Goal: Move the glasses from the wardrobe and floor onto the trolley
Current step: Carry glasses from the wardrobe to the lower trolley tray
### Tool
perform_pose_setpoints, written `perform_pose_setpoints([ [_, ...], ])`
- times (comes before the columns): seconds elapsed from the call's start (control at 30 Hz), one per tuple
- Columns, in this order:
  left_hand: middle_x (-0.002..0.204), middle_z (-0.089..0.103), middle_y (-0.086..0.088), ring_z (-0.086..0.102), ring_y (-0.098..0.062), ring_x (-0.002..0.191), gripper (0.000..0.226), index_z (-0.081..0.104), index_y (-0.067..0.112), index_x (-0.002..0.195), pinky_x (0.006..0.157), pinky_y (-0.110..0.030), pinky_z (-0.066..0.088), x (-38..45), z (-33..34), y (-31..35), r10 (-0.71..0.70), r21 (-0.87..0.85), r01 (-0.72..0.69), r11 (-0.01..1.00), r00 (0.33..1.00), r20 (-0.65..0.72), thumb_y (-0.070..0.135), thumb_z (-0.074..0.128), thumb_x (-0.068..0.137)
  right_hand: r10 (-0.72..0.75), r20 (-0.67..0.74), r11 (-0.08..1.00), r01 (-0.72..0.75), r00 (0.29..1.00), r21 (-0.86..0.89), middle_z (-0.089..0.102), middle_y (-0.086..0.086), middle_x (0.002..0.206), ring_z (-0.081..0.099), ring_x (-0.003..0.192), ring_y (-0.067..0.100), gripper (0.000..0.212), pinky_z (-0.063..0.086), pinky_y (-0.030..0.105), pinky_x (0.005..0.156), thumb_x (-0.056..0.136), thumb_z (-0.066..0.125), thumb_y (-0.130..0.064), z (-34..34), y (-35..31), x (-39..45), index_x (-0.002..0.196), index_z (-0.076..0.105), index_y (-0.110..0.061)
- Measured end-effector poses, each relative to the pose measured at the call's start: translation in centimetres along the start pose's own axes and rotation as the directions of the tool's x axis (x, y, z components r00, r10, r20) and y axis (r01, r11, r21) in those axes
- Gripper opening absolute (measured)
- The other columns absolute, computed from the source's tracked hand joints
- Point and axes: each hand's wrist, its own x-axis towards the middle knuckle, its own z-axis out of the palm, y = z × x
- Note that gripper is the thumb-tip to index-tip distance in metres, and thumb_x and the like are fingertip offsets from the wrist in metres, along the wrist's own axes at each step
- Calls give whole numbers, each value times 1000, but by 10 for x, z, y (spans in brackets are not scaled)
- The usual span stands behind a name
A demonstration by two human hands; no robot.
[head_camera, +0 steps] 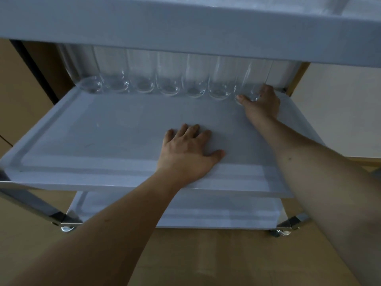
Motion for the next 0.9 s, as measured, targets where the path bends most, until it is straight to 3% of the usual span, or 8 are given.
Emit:
perform_pose_setpoints([
  [0.5, 161, 31, 6, 17, -18, 150, 70, 40, 40, 146, 122, -48, 11, 2, 0, 0, 13, -16, -12, 1000, 999, 41, 79, 29, 88, 5, 31, 997, -2, 1000, -80, 68, 8, 124, 61, 119, 31, 64, 47, 35, 93, 79, 74, -59, 8, 2, 10, 122, 62, -13],
  [0.73, 161, 31, 6, 17, -19, 151, 69, 42, 40, 144, 122, -48, 10, 2, -1, 0, 6, -34, -5, 999, 999, 37, 78, 30, 88, 61, 71, 997, -58, 996, -41, 61, 12, 136, 55, 127, 32, 81, 45, 35, 104, 77, 80, -57, -2, 3, 1, 136, 49, -10],
  [0.9, 164, 28, 5, 13, -21, 154, 70, 40, 41, 147, 124, -48, 7, 1, -3, 0, -13, -35, 16, 999, 997, 74, 78, 31, 89, -14, 161, 990, 36, 987, -136, 53, 13, 147, 48, 137, 30, 83, 35, 31, 110, 82, 79, -47, -25, -2, -42, 148, 43, -12],
])
